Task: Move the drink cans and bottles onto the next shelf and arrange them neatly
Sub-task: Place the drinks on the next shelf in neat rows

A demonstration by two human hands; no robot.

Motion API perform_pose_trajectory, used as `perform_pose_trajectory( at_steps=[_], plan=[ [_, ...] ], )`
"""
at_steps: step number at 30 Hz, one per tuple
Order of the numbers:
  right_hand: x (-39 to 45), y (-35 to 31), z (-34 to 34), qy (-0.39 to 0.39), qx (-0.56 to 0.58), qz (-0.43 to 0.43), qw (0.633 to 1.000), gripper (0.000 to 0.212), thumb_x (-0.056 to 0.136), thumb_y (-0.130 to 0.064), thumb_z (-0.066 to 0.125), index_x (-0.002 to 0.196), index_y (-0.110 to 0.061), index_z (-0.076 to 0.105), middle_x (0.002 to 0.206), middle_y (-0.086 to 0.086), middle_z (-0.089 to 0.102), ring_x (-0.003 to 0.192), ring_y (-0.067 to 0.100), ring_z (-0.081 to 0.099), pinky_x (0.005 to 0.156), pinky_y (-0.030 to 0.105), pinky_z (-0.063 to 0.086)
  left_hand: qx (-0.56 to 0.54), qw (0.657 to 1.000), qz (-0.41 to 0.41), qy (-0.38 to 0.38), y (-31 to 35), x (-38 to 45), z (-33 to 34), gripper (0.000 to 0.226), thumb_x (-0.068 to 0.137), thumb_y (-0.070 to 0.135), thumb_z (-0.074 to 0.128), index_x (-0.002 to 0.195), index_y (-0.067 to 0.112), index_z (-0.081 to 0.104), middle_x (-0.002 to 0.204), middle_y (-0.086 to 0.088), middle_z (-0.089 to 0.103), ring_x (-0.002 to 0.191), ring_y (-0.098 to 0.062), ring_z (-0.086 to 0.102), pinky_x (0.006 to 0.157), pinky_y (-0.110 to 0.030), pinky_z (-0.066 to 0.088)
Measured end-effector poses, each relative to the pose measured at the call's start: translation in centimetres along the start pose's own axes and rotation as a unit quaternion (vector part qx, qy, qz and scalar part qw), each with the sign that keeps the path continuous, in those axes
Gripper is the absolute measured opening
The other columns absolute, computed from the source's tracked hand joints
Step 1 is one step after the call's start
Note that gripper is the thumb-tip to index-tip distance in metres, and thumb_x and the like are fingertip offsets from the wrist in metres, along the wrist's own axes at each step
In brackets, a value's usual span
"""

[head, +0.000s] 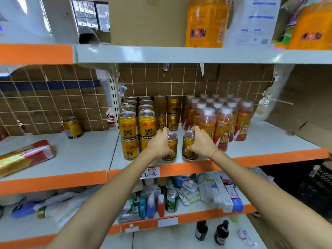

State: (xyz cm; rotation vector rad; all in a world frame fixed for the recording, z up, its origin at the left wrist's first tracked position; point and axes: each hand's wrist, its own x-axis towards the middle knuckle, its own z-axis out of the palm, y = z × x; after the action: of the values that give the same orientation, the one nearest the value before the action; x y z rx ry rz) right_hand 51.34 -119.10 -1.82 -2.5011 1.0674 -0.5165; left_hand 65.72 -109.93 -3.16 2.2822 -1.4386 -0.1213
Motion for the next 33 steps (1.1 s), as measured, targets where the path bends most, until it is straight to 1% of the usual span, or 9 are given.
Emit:
perform_pose_trajectory(
  at_steps=[4,9,13,16,20,24,26,29,33],
  plan=[
    [0.9,0.7,1.0,0.002,-0.015,-0.012,1.000,0.079,0.066,-0.030,0.083,0.126,-0.010,0.036,0.121,0.016,0.048,0.110,0.033,0.050,0.084,0.036,0.043,0.010,1.000,0.000,0.001,0.0,0.8,0.8,0.088,0.064,0.031,0.085,0.133,0.015,0.031,0.130,-0.010,0.042,0.113,-0.030,0.052,0.088,-0.042,0.049],
    [2.0,1.4,1.8,0.000,0.002,-0.020,1.000,0.085,0.066,-0.026,0.084,0.131,-0.006,0.034,0.126,0.019,0.043,0.115,0.036,0.047,0.093,0.041,0.044,0.024,1.000,-0.007,0.007,-0.1,1.5,1.6,0.087,0.065,0.030,0.085,0.132,0.014,0.032,0.131,-0.012,0.041,0.115,-0.031,0.051,0.090,-0.042,0.048],
    [2.4,1.9,2.5,-0.004,0.001,-0.023,1.000,0.092,0.065,-0.026,0.085,0.136,-0.004,0.030,0.129,0.021,0.041,0.117,0.037,0.046,0.094,0.042,0.045,0.030,0.999,-0.017,0.010,-0.3,1.8,2.1,0.089,0.063,0.030,0.087,0.131,0.013,0.032,0.130,-0.013,0.042,0.113,-0.031,0.052,0.090,-0.042,0.049],
    [2.5,2.1,2.8,-0.026,-0.002,-0.024,0.999,0.090,0.065,-0.026,0.085,0.134,-0.004,0.031,0.128,0.021,0.042,0.116,0.037,0.046,0.091,0.041,0.044,0.028,0.999,-0.024,0.007,-0.3,1.8,2.3,0.090,0.063,0.029,0.087,0.132,0.013,0.032,0.131,-0.013,0.041,0.115,-0.032,0.051,0.092,-0.042,0.049],
    [2.6,2.0,2.7,-0.047,-0.005,-0.028,0.999,0.083,0.069,-0.026,0.083,0.132,-0.006,0.032,0.130,0.021,0.040,0.116,0.037,0.047,0.093,0.042,0.044,0.064,0.998,-0.004,-0.010,0.0,1.8,1.8,0.088,0.070,0.032,0.082,0.137,0.009,0.030,0.136,-0.014,0.037,0.118,-0.032,0.050,0.094,-0.041,0.048],
    [2.9,1.5,1.5,-0.088,-0.051,-0.043,0.994,0.090,0.073,-0.028,0.080,0.141,-0.006,0.026,0.136,0.020,0.035,0.122,0.036,0.044,0.099,0.040,0.042,0.125,0.990,0.037,-0.058,0.8,1.9,0.2,0.083,0.078,0.032,0.076,0.142,0.007,0.028,0.140,-0.014,0.035,0.123,-0.031,0.046,0.098,-0.039,0.045],
    [3.1,1.1,0.4,-0.130,-0.099,-0.069,0.984,0.084,0.073,-0.025,0.079,0.139,-0.006,0.031,0.135,0.018,0.036,0.121,0.034,0.046,0.097,0.037,0.042,0.176,0.977,0.064,-0.104,1.3,2.0,-1.1,0.076,0.081,0.032,0.073,0.141,0.008,0.032,0.137,-0.014,0.039,0.122,-0.031,0.046,0.095,-0.036,0.044],
    [3.7,0.2,-1.8,-0.195,-0.174,-0.112,0.959,0.067,0.077,-0.019,0.075,0.132,-0.007,0.040,0.132,0.014,0.045,0.118,0.029,0.048,0.093,0.032,0.043,0.214,0.960,0.082,-0.161,2.0,2.6,-3.4,0.070,0.083,0.027,0.070,0.141,0.012,0.033,0.137,-0.013,0.043,0.119,-0.030,0.048,0.091,-0.036,0.046],
    [5.3,-0.7,-4.0,-0.241,-0.215,-0.146,0.935,0.074,0.083,-0.014,0.069,0.145,-0.010,0.030,0.141,0.014,0.045,0.126,0.028,0.046,0.099,0.033,0.042,0.260,0.943,0.093,-0.186,2.8,4.0,-5.1,0.068,0.085,0.027,0.067,0.143,0.015,0.034,0.136,-0.013,0.049,0.118,-0.031,0.050,0.092,-0.041,0.049]
  ],
)
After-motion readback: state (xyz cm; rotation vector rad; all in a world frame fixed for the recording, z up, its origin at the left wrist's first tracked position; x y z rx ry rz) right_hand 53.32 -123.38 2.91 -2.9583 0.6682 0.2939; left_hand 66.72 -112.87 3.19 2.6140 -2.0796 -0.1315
